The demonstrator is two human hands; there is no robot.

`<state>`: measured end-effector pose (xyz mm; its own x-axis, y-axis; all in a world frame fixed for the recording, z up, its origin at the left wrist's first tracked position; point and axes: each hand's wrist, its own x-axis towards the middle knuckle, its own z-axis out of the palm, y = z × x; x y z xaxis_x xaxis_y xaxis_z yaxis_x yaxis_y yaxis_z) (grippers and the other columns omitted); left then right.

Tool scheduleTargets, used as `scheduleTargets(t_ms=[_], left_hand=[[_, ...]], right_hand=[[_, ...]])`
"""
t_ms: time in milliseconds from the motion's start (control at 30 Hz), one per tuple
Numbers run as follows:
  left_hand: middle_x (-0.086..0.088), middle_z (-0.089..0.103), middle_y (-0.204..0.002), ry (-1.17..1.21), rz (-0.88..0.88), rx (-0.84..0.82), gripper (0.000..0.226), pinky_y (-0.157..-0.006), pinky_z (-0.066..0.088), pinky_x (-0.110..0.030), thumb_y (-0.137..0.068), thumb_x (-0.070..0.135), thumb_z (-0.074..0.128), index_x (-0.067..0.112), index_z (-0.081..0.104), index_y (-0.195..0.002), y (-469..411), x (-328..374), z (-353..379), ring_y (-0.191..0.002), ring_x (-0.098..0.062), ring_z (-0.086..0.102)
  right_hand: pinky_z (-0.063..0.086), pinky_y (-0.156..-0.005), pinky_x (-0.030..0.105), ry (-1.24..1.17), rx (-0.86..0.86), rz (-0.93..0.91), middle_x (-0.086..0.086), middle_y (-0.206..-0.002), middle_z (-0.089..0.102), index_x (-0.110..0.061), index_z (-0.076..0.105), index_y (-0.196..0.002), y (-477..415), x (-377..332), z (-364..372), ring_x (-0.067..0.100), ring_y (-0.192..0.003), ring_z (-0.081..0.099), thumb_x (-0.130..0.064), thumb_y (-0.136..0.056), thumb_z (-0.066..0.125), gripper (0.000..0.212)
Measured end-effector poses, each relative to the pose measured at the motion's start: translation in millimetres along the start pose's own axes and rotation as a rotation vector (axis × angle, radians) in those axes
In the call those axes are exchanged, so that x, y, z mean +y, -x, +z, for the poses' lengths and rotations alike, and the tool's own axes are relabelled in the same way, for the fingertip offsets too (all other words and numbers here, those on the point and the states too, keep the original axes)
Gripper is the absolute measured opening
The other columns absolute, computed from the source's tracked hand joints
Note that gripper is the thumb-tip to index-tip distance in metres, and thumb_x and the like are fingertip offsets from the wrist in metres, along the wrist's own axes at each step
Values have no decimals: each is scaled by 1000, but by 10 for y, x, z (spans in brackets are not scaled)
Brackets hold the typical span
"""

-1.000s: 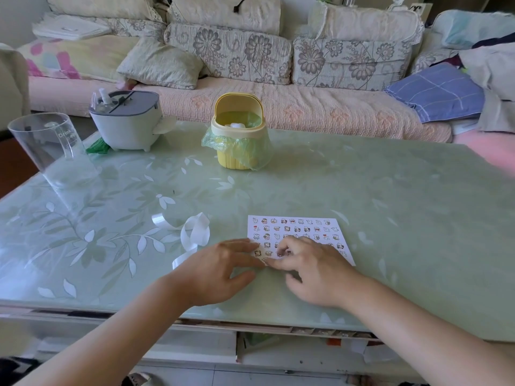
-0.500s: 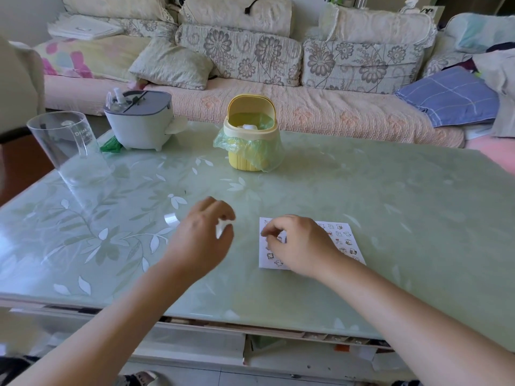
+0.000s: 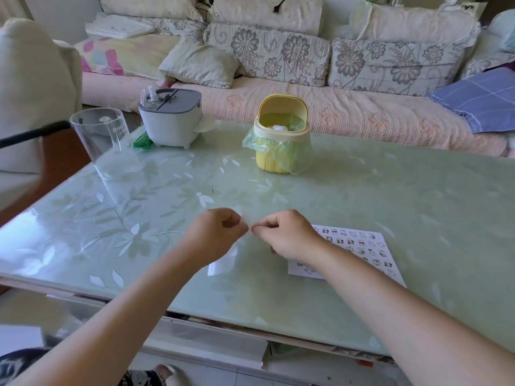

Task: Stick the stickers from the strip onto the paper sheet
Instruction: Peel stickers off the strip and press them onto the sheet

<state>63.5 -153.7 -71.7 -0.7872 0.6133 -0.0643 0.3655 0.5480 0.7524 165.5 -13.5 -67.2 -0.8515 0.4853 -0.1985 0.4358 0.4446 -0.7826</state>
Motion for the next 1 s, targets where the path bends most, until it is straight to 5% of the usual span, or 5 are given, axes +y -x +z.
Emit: scheduleTargets(t_ms=[267, 433, 567, 767, 1000], left_hand=[[5, 69, -66, 454, -102, 7, 21, -42, 36, -11, -90, 29, 67, 12, 67, -79, -37, 198, -123, -56, -14, 55], [2, 73, -70, 434, -103, 38, 29, -50, 39, -20, -90, 37, 66, 9, 69, -83, -41, 217, -136, -54, -14, 56], [2, 73, -70, 441, -145, 52, 38, -51, 42, -19, -93, 43, 60, 7, 70, -86, -30, 233, -149, -54, -16, 57], [-1, 69, -75, 466, -129, -74, 24, -48, 39, -14, -92, 31, 62, 13, 71, -79, 47, 284, -196, -57, -14, 56], [4, 71, -76, 454, -142, -93, 22, -62, 37, -26, -90, 30, 62, 17, 72, -76, 50, 279, -185, -61, -12, 59]], right_hand=[[37, -55, 27, -247, -80, -50, -5, -91, 78, -7, 76, -90, -6, -180, -113, 14, -64, 57, -30, -94, 61, 28], [36, -52, 26, -334, -75, -78, -1, -83, 76, -20, 71, -93, 11, -191, -132, 12, -56, 58, -24, -89, 74, 6], [36, -54, 24, -320, -39, -98, 7, -85, 77, -21, 59, -107, -4, -181, -136, 13, -56, 59, -21, -85, 79, 30], [44, -53, 23, -367, 85, -196, 4, -75, 74, -18, 69, -91, -17, -145, -151, 17, -50, 51, -18, -83, 82, 16], [46, -55, 25, -3, 273, -399, -23, -72, 70, -34, 80, -84, -9, -73, -145, 5, -51, 50, -32, -80, 83, 6]])
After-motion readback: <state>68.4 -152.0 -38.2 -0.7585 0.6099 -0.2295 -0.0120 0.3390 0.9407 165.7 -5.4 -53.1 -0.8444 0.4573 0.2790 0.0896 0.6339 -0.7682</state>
